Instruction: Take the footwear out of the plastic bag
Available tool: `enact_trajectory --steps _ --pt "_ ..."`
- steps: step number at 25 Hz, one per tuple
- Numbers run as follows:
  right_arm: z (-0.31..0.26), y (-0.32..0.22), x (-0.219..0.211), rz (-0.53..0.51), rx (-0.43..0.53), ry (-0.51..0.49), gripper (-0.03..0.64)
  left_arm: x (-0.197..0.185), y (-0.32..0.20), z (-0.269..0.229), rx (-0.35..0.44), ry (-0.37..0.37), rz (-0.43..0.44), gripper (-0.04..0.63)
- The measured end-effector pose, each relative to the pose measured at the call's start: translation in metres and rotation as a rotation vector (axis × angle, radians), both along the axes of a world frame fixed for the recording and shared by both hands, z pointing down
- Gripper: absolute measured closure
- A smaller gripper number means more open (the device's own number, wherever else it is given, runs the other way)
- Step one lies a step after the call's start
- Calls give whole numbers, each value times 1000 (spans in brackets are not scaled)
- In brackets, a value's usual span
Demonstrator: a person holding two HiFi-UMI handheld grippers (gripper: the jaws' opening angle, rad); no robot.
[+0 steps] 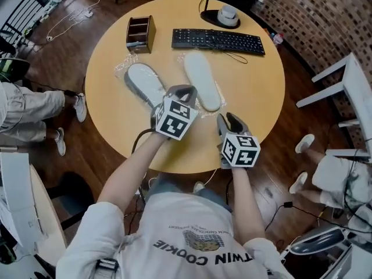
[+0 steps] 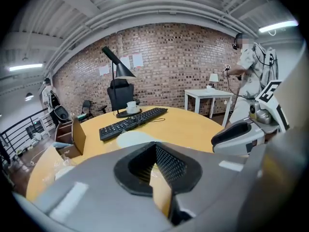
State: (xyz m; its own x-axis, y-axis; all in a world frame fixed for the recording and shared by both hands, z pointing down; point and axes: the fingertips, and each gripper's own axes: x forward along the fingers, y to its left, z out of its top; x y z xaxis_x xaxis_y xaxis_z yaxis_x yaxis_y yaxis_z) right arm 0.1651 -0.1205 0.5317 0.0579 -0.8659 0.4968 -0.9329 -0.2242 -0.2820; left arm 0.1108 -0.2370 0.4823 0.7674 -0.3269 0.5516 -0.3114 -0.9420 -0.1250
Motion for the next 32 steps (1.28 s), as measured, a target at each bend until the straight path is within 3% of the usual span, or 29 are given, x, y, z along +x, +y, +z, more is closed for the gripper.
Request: enact_trajectory --steps 8,16,26,32 --pt "-54 62 -34 -195 115 8 509 -32 113 -34 19 82 -149 589" --pt "-99 105 -82 -292 194 12 539 -73 195 -70 35 137 -236 589" --pt "-119 178 -187 -402 228 13 581 -180 284 -87 38 181 -364 589" --pt "-136 244 -259 -415 262 39 592 -254 353 -97 56 218 -388 589"
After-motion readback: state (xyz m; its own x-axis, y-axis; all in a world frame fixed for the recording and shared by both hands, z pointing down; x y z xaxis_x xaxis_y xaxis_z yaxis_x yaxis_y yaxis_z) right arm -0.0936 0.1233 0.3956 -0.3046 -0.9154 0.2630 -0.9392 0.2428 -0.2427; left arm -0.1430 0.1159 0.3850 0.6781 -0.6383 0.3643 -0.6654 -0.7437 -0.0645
